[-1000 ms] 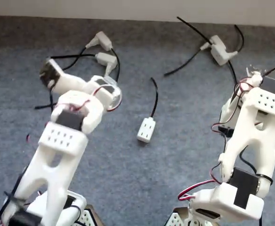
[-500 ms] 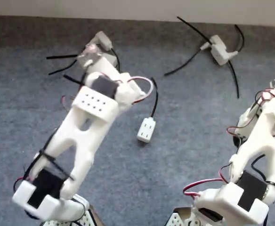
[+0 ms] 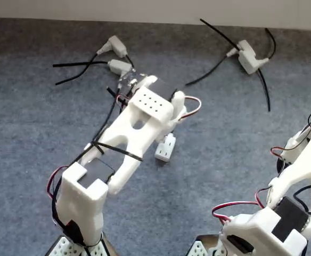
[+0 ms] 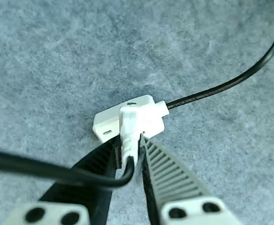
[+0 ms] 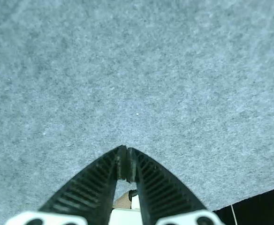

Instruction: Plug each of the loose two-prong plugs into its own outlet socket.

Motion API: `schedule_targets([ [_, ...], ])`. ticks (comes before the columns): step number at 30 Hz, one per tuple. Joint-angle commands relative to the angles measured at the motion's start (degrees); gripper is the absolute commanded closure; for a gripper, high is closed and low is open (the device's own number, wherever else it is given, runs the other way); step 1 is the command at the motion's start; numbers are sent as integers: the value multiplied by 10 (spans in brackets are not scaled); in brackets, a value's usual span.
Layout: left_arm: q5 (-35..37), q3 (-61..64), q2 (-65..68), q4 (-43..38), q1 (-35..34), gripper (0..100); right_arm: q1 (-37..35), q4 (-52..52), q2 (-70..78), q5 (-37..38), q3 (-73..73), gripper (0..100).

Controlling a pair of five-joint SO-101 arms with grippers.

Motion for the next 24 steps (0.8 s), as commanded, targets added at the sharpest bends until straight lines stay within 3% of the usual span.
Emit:
schedule_targets([
  [1, 46, -67, -5, 63, 29, 993, 5, -3, -2, -1, 0, 991],
  [9, 145, -84, 15, 78, 65, 993, 5, -7, -1, -1, 13, 991],
  [13, 211, -85, 44, 78, 60, 993, 1, -58, -3, -1, 73, 991],
  [24, 233, -85, 57, 82, 39, 993, 1, -118, -6, -1, 144, 991],
])
